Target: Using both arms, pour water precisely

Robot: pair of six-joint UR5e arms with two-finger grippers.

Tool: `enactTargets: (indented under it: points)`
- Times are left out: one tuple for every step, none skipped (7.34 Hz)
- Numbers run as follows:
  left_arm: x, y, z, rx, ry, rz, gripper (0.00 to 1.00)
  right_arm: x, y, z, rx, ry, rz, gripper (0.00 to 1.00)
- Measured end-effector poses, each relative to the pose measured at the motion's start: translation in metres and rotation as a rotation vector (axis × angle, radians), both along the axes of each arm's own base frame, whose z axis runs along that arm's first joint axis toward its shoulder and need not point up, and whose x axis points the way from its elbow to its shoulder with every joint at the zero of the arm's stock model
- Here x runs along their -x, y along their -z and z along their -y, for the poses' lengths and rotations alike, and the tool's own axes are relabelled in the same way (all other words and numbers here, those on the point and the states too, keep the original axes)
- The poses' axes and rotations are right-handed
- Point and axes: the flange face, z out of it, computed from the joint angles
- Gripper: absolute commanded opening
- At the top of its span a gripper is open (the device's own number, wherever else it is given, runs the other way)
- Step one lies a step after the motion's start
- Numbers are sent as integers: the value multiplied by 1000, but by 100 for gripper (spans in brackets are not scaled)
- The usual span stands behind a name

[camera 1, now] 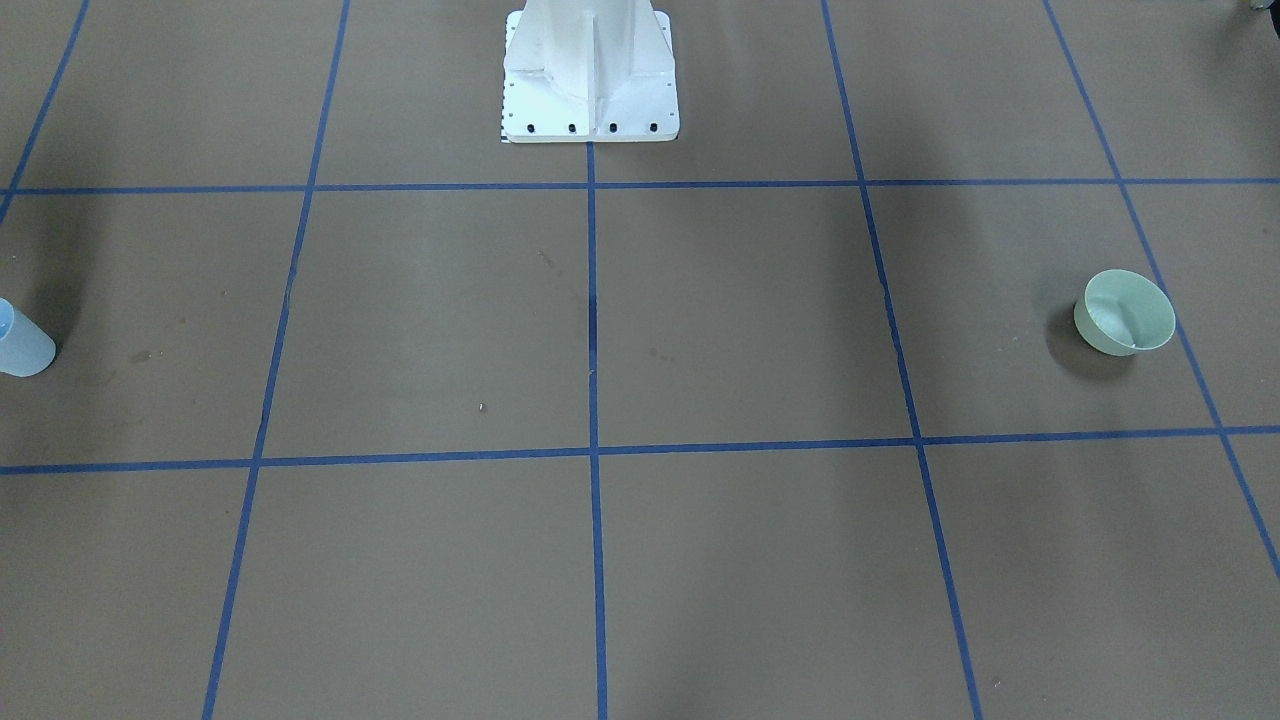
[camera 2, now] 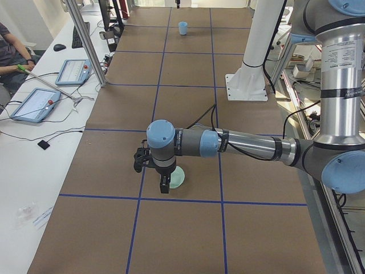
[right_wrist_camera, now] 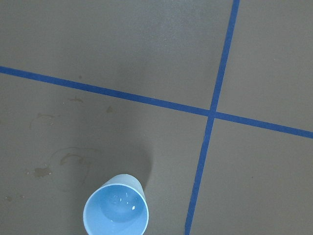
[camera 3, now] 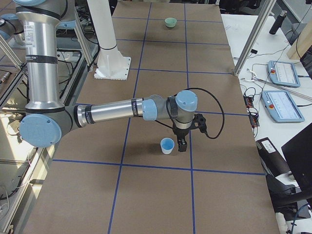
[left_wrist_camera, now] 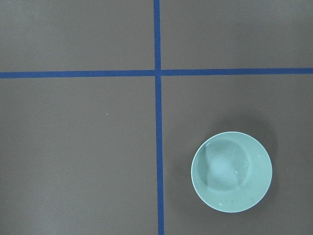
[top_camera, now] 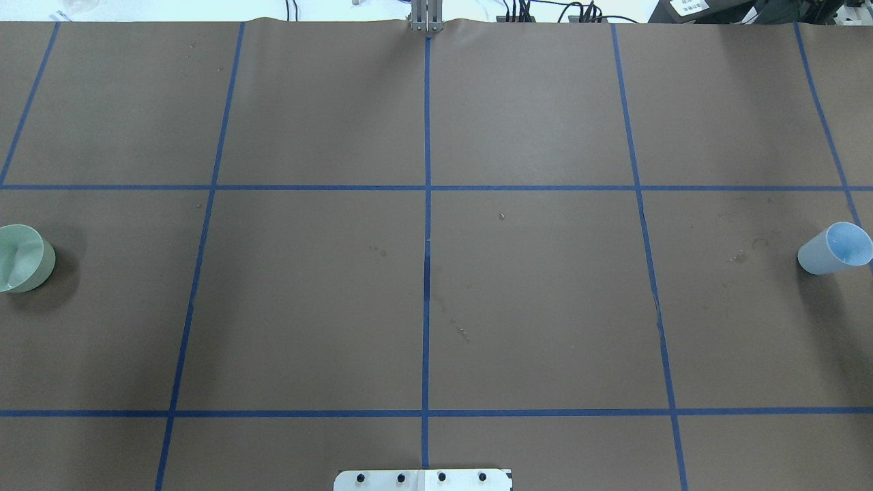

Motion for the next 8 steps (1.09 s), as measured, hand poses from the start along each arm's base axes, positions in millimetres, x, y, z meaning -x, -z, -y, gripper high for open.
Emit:
enactTargets:
  points:
    - [0,1,-1,-3,0,1,100,0,0,-1,-1,2,0,99]
    - [0,3,-2,-8,0,1,100,0,-1,-2,-2,5,0,99]
    - [0,5,-2,-11,-1,-1,100,1,-1,-3,-4,8,1,99]
    - [0,6,-5,-11,0,-5,100,3,1,-3,-8,12,2,99]
    - [0,6,-11,-12,0,-7,100,7,2,-3,-11,20,2,99]
    - [0,9,-16,-18,0,-9,100,10,3,-3,-11,25,2,99]
    - [-1,12,-18,-23,0,-9,100,12,4,-3,-11,27,3,99]
    - [-1,13,-19,-24,-1,-10,100,14,6,-3,-14,31,4,99]
